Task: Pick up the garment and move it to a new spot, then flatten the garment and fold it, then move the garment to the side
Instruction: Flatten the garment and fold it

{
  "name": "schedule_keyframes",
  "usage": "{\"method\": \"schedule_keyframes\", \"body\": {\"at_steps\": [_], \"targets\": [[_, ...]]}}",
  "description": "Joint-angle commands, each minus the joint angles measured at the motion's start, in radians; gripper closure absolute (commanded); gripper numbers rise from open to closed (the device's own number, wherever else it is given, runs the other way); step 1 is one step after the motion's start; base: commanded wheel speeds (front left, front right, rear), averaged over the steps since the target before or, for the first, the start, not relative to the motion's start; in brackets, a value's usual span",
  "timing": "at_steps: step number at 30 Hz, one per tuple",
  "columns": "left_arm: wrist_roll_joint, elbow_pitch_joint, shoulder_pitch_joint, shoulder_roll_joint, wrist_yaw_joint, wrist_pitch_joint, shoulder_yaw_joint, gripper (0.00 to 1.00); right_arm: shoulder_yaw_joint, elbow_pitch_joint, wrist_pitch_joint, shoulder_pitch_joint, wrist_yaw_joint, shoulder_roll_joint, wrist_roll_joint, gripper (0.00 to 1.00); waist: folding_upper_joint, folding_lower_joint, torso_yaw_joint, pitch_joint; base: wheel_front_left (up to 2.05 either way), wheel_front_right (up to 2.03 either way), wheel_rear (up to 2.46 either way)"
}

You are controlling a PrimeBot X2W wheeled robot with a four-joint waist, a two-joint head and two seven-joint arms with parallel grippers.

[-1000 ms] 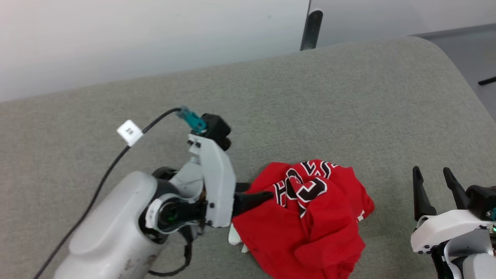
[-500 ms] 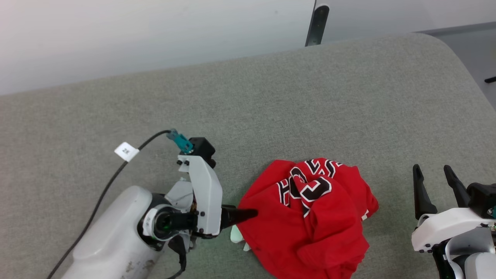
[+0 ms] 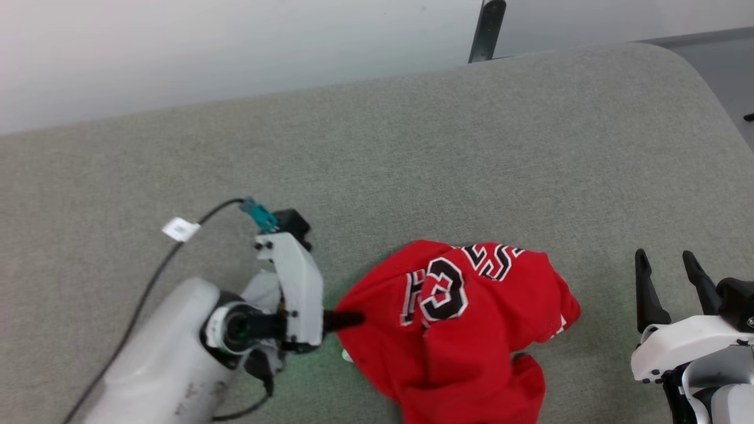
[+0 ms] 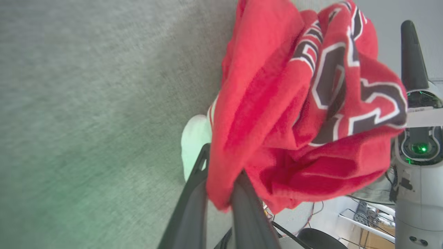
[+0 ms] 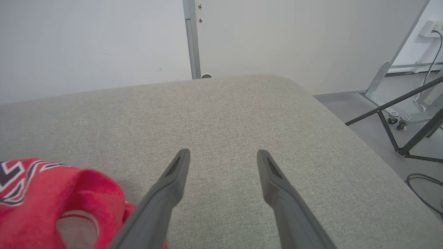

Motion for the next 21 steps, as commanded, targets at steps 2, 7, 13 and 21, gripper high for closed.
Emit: {"method": "schedule_keyframes", "body": {"at_steps": [2,7,13,21], "targets": [[0.019,0.005,-0.015,0.033,-0.004,-0.010,0.011,1.00,0.000,0.001,0.001,-0.002,-0.001,0.002,-0.010,0.00,0.0000,0.0000,0.015,-0.015,0.00,0.00,0.00],[0.036,0.008,-0.023,0.071,0.001,-0.031,0.030,1.00,0.002,0.001,0.003,0.009,-0.001,0.002,-0.015,0.00,0.0000,0.0000,0.037,-0.040,0.00,0.00,0.00],[0.074,0.014,-0.025,0.141,-0.008,-0.070,0.051,1.00,0.010,-0.004,0.016,0.023,-0.001,0.001,-0.033,0.00,0.0000,0.0000,0.080,-0.084,0.00,0.00,0.00],[0.097,0.056,0.010,0.217,0.022,-0.115,0.084,1.00,0.023,-0.015,0.040,0.042,-0.001,0.002,-0.046,0.00,0.0000,0.0000,0.120,-0.131,0.00,0.00,0.00]]}}
